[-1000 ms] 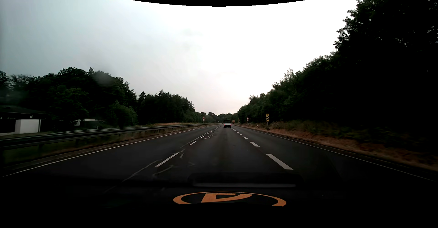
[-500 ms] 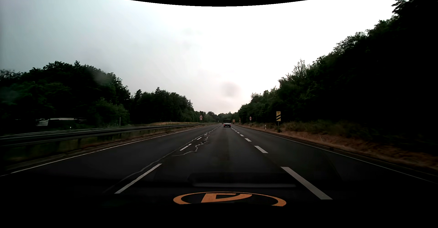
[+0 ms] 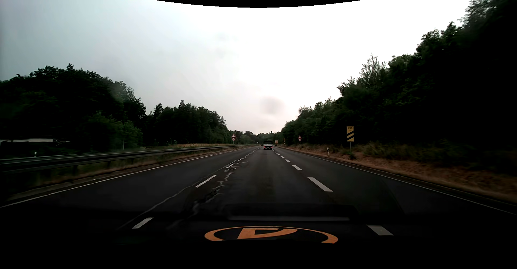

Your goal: Follow the waypoints while adhering to traffic rules and regulations

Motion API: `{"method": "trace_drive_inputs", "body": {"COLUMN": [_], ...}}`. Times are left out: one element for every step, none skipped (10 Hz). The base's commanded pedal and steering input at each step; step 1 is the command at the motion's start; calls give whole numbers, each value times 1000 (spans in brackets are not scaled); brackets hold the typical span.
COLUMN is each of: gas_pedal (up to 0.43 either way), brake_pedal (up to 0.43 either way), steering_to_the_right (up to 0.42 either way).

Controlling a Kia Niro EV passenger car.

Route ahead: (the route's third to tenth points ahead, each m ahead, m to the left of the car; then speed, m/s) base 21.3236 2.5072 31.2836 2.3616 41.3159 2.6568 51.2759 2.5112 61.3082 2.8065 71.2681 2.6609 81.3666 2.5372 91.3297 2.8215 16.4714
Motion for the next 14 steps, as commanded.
{"method": "trace_drive_inputs", "body": {"gas_pedal": [0,0,0,0,0,0,0,0,0,0,0,0,0,0], "brake_pedal": [0,0,0,0,0,0,0,0,0,0,0,0,0,0], "steering_to_the_right": [0,-1,-1,-2,-2,-3,-2,-3,-3,-2,-3,-2,-3,-3]}}
